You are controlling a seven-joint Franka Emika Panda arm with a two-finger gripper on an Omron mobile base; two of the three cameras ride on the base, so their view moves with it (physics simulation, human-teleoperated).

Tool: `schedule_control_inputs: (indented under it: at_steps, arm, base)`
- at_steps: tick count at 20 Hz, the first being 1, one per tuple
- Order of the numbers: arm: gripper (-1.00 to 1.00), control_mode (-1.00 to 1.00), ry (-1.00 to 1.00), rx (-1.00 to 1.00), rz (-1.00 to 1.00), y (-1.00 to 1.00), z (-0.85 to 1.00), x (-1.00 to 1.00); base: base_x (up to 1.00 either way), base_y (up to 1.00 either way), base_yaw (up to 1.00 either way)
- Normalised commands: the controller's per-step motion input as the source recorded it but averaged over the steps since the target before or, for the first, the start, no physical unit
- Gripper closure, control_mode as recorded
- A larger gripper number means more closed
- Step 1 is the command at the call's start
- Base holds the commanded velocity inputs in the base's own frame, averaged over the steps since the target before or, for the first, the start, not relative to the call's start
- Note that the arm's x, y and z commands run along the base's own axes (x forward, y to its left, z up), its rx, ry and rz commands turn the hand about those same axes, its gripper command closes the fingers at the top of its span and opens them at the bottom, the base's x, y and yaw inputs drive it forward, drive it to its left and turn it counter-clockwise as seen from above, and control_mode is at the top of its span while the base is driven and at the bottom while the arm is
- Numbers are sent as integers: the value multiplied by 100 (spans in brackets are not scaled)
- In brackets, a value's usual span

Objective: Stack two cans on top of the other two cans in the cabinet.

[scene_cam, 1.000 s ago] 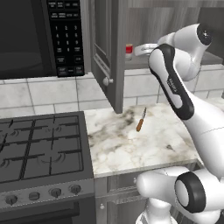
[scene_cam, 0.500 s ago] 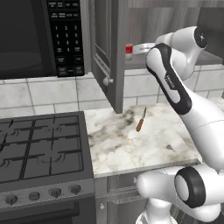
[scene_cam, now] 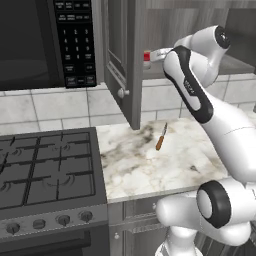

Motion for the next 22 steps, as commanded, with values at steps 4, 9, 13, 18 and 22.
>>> schedule_control_inputs:
  at_steps: [4, 9, 13, 18, 22]
  arm:
    - [-100, -100, 0, 0, -2, 0, -3, 16]
    - [-100, -100, -5, 0, 0, 0, -4, 12]
    - [-100, -100, -10, 0, 0, 0, -12, 12]
    - [-100, -100, -9, 0, 0, 3, -8, 23]
    - [-100, -100, 0, 0, 0, 6, 0, 29]
  base:
    - [0, 0, 0]
    - [0, 0, 0]
    - [0, 0, 0]
    - [0, 0, 0]
    - [0, 0, 0]
